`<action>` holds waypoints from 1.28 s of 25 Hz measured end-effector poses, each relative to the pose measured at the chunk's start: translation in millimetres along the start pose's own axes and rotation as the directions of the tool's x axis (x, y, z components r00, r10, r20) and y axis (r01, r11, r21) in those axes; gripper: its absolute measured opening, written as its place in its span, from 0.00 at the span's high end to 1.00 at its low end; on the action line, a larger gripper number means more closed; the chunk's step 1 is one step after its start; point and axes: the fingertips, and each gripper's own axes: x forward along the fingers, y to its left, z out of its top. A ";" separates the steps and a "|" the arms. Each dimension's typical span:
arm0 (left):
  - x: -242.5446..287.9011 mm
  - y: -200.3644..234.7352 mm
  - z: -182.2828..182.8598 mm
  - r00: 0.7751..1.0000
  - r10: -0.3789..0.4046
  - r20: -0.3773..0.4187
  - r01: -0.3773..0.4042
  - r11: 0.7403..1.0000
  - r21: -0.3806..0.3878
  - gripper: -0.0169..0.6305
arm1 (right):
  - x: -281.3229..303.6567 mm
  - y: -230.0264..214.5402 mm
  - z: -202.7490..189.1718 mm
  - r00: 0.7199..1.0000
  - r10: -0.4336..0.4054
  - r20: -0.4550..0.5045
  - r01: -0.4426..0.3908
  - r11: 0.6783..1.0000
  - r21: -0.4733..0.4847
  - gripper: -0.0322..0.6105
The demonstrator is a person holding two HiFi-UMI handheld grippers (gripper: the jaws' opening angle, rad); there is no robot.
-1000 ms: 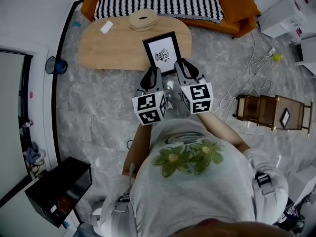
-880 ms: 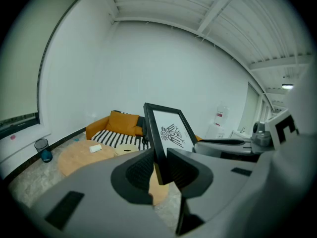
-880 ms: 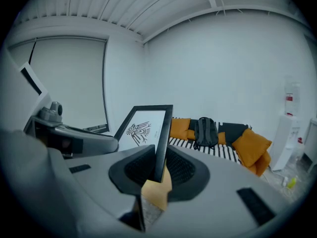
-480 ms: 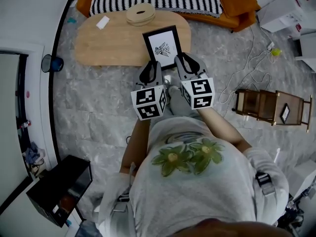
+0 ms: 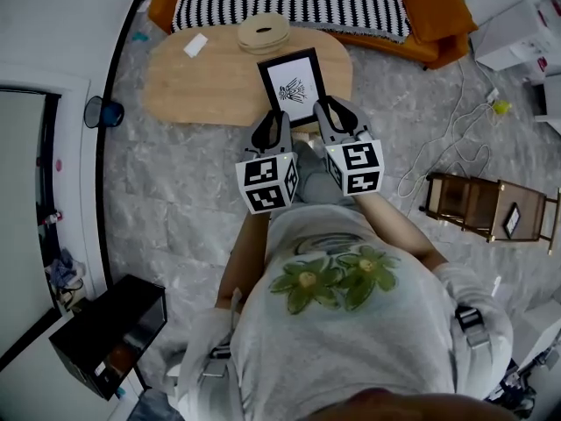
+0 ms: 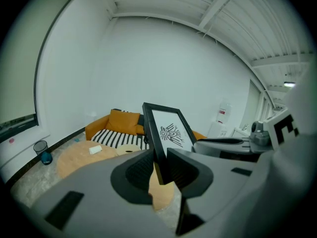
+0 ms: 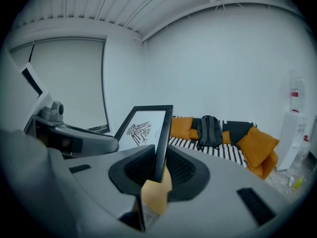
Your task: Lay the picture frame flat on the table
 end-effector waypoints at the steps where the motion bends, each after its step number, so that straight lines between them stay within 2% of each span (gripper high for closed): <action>1: 6.0 3.8 3.8 1.000 0.002 0.003 -0.002 1.000 -0.001 0.82 | 7.9 -1.7 3.3 1.000 0.003 0.003 -0.003 1.000 -0.003 0.83; 14: 76.4 28.9 53.8 1.000 -0.021 0.013 0.021 1.000 0.006 0.82 | 79.4 -34.2 41.6 1.000 -0.012 0.020 0.012 1.000 -0.006 0.83; 32: 110.2 37.5 39.1 0.998 -0.041 -0.054 0.040 0.999 -0.018 0.82 | 105.6 -50.0 22.4 0.998 -0.031 -0.047 0.032 0.999 0.013 0.83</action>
